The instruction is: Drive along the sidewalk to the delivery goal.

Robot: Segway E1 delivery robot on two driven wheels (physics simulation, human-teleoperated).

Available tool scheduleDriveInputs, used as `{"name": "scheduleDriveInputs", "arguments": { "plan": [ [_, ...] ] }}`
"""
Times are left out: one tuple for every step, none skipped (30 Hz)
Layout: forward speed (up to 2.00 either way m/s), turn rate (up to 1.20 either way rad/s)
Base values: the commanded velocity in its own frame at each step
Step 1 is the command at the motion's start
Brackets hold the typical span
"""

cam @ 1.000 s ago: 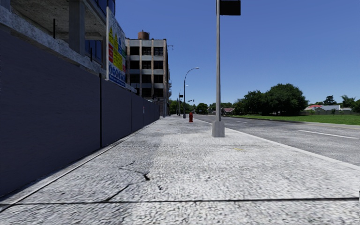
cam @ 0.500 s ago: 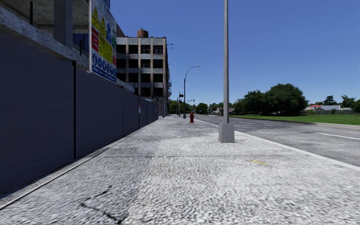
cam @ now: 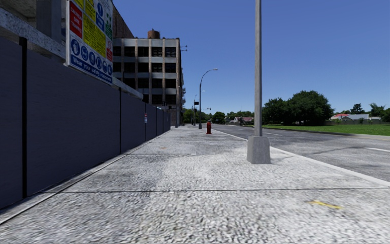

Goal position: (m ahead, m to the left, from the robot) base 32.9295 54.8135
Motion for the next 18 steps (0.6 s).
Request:
{"name": "scheduleDriveInputs", "arguments": {
  "plan": [
    [2.00, 0.00],
    [2.00, 0.00],
    [2.00, 0.00],
    [2.00, 0.00],
    [2.00, 0.00],
    [2.00, 0.00],
    [2.00, 0.00],
    [2.00, 0.00],
    [2.00, 0.00],
    [2.00, 0.00],
    [2.00, 0.00],
    [2.00, 0.00],
    [2.00, 0.00],
    [2.00, 0.00],
    [2.00, 0.00],
    [2.00, 0.00],
    [2.00, 0.00],
    [2.00, 0.00]
  ]
}}
